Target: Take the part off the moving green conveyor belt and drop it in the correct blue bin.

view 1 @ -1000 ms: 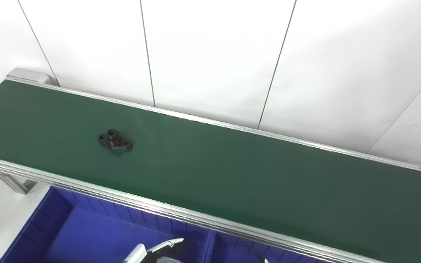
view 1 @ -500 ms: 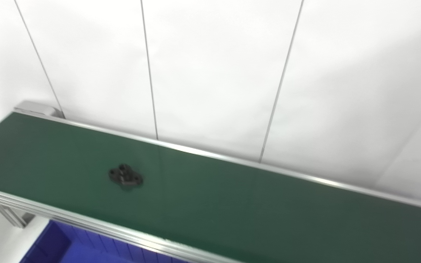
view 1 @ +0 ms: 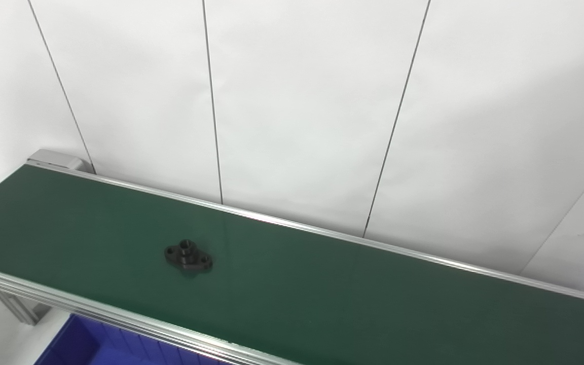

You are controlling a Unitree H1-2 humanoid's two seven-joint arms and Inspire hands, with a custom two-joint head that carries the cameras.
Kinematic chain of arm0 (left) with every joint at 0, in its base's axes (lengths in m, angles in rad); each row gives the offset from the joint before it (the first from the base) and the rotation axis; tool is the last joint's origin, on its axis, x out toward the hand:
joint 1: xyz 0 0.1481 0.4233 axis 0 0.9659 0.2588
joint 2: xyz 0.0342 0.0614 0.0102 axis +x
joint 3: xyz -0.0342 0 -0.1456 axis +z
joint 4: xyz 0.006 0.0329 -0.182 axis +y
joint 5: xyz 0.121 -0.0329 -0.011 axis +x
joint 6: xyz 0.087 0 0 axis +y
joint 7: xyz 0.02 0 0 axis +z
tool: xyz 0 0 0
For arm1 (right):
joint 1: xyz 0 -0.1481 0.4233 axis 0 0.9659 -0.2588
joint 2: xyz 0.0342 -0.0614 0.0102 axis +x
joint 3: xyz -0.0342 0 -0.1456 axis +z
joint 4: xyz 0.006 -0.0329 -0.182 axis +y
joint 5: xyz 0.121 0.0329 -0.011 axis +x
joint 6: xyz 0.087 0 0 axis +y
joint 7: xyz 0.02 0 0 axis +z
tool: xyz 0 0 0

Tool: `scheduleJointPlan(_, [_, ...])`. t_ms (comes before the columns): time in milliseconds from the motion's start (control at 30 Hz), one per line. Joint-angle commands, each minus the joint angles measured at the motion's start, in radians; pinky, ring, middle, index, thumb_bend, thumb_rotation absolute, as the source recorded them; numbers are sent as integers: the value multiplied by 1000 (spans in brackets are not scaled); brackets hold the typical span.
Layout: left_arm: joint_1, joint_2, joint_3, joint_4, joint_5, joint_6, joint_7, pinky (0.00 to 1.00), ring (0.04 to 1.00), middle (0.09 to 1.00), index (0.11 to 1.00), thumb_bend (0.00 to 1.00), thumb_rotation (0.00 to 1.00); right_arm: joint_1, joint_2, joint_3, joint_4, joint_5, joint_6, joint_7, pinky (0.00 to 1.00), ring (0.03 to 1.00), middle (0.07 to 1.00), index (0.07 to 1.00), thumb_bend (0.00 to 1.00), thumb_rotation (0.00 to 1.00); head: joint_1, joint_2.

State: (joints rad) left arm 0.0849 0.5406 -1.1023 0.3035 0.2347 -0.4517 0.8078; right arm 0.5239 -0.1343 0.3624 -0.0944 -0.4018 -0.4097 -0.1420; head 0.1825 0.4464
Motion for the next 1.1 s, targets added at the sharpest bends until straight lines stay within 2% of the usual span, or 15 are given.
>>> scheduleJointPlan(0, [-9, 11, 13, -18, 10, -18, -2, 691, 785, 832, 815, 788, 591, -13, 10, -2, -112, 37, -55, -2, 719, 900, 943, 952, 810, 257, -1, 2])
scheduleJointPlan(100, [-9, 8, 18, -13, 16, -18, 1, 687, 783, 828, 811, 789, 593, -42, 9, -5, -175, 60, -56, 13, 748, 891, 929, 942, 810, 235, -5, 3])
scheduleJointPlan(233, [-12, 8, 14, -9, 24, -18, 12, 683, 780, 824, 810, 785, 593, -110, 16, -28, -293, 67, 10, 63, 710, 839, 882, 910, 823, 317, -7, 4])
scheduleJointPlan(367, [-17, 9, 5, -8, 31, -18, 29, 683, 782, 826, 812, 782, 599, -173, 26, -52, -371, 83, 88, 114, 635, 799, 852, 879, 846, 345, -42, 22])
scheduleJointPlan(567, [-19, 18, 1, -14, 20, -18, 30, 693, 789, 831, 818, 783, 589, -272, 55, -87, -428, 58, 206, 172, 622, 789, 834, 874, 882, 342, -86, 47])
scheduleJointPlan(733, [-26, 32, -6, -24, 21, -18, 44, 698, 798, 842, 827, 766, 574, -348, 78, -98, -438, 31, 296, 212, 651, 792, 839, 859, 900, 385, -192, 96])
scheduleJointPlan(767, [-25, 39, -4, -31, 21, -18, 44, 696, 798, 844, 825, 774, 587, -363, 82, -97, -436, 22, 309, 219, 659, 797, 845, 863, 895, 392, -245, 118])
scheduleJointPlan(800, [-24, 43, -2, -36, 21, -18, 43, 695, 799, 846, 826, 778, 596, -371, 84, -97, -435, 16, 317, 225, 661, 799, 848, 867, 888, 398, -245, 118])
scheduleJointPlan(833, [-21, 50, 3, -45, 14, -18, 39, 695, 800, 848, 827, 780, 601, -387, 87, -96, -436, 5, 335, 234, 661, 800, 850, 869, 884, 402, -297, 132])
scheduleJointPlan(867, [-20, 55, 6, -51, 9, -18, 35, 700, 805, 851, 830, 787, 597, -398, 90, -95, -437, -2, 349, 241, 656, 796, 849, 873, 875, 390, -305, 136])
scheduleJointPlan(900, [-17, 61, 10, -59, 0, -18, 28, 708, 813, 857, 838, 796, 598, -411, 94, -92, -440, -23, 370, 250, 658, 793, 849, 878, 861, 380, -350, 153])
scheduleJointPlan(933, [-16, 66, 13, -65, -6, -18, 22, 713, 817, 860, 842, 802, 600, -419, 98, -90, -443, -38, 385, 257, 662, 793, 849, 881, 854, 377, -350, 153])
scheduleJointPlan(967, [-12, 72, 20, -71, -12, -18, 19, 723, 825, 865, 850, 814, 605, -431, 105, -88, -444, -54, 404, 261, 674, 796, 851, 884, 844, 361, -393, 189])
scheduleJointPlan(1033, [-9, 80, 28, -79, -14, -18, 28, 734, 829, 867, 854, 822, 604, -452, 121, -87, -445, -86, 443, 271, 685, 800, 855, 889, 837, 351, -411, 206])
scheduleJointPlan(1067, [-9, 83, 32, -83, -12, -18, 34, 736, 827, 866, 853, 829, 606, -464, 129, -87, -447, -99, 465, 277, 693, 803, 859, 894, 833, 353, -429, 233])
